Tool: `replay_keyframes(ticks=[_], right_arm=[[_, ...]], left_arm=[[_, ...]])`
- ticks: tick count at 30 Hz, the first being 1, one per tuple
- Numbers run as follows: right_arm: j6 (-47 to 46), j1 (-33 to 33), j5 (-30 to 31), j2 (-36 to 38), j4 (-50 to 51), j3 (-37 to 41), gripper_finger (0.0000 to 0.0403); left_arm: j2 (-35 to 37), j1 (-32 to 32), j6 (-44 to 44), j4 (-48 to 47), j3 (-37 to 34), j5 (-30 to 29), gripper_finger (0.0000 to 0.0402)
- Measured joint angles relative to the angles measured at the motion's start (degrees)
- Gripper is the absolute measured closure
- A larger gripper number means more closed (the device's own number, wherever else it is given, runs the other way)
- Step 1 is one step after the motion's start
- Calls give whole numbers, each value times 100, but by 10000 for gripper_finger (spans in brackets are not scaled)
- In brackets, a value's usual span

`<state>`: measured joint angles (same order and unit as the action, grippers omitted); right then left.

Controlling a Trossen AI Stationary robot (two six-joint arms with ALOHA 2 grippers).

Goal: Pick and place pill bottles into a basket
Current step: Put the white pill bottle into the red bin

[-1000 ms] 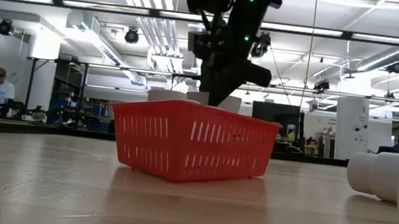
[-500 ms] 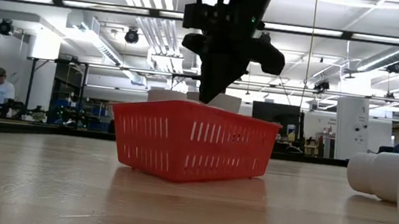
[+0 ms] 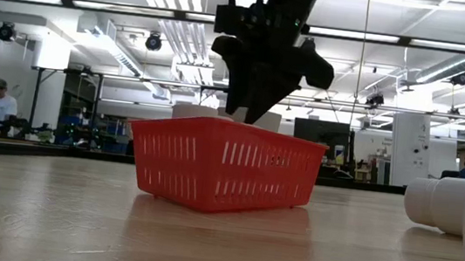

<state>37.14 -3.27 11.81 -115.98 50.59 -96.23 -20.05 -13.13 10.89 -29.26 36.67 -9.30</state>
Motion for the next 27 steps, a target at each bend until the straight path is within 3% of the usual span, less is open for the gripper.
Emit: replay_keyframes(ticks=[8, 16, 27], right_arm=[[749, -19, -316, 0, -20, 65, 141], [1533, 30, -331, 4, -104, 487, 136], [1703, 455, -331, 7, -609, 870, 138]], left_arm=[[0, 0, 8, -4, 0, 2, 124], [0, -2, 55, 5, 0, 4, 124], [-11, 0, 35, 11, -17, 7, 124]])
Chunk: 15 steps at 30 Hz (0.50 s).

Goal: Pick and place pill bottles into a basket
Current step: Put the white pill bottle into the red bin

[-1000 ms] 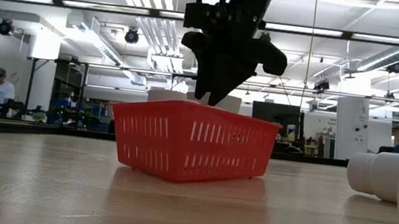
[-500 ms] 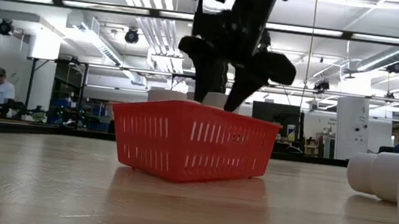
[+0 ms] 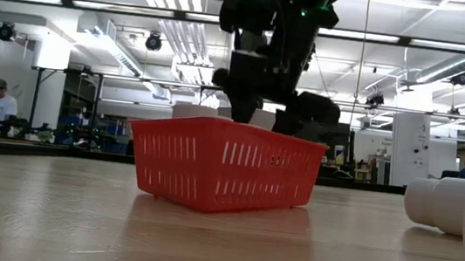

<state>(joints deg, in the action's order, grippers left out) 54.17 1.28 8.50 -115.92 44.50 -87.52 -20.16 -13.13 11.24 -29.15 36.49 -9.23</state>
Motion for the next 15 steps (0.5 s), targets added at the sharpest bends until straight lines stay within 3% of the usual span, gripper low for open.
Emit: replay_keyframes(ticks=[15], right_arm=[[495, 129, -104, 0, -512, 470, 149]], left_arm=[[-4, -2, -9, 2, 0, -2, 126]])
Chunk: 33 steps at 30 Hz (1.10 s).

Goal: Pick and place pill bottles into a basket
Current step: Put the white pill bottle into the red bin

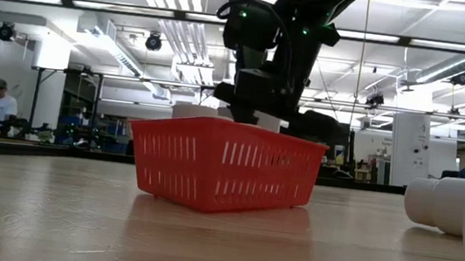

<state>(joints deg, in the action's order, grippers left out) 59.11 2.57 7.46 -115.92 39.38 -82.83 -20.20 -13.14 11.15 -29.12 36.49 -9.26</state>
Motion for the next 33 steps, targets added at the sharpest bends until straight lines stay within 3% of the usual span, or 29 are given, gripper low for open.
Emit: replay_keyframes(ticks=[19, 28, 33], right_arm=[[48, 98, -155, -472, -258, -63, 184], [-47, 106, -34, -463, -214, -57, 250], [-324, 108, 314, -485, -84, -161, 253]], left_arm=[[2, -1, -20, -17, -11, 0, 126], [0, 0, 24, -22, -13, -2, 126], [1, 1, 22, -20, -13, -2, 126]])
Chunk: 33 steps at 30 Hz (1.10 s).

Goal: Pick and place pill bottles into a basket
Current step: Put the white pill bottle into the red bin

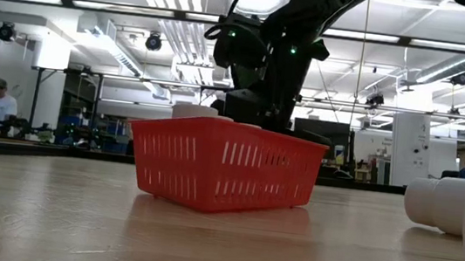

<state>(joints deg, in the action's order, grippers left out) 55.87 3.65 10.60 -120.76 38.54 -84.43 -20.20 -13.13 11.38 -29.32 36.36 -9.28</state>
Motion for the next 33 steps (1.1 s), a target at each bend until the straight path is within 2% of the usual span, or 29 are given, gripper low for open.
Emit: replay_keyframes(ticks=[6, 14, 23, 27, 33], right_arm=[[-187, 3, 32, 7, 83, -305, 256], [-218, 1, 510, 50, 412, -875, 256], [-1113, -42, 604, 69, 1201, -1870, 257], [-1371, -113, 449, 69, 1507, -2315, 258], [-2012, -163, -204, 76, 1701, -2860, 265]], left_arm=[[-41, 0, 106, 4, 4, -2, 126], [-392, 0, 774, 39, 82, -51, 126], [-1033, -2, 1323, 35, 413, -188, 126], [-1328, -2, 1698, 44, 540, -441, 126], [-2017, -2, 2277, 46, 597, -1054, 126]])
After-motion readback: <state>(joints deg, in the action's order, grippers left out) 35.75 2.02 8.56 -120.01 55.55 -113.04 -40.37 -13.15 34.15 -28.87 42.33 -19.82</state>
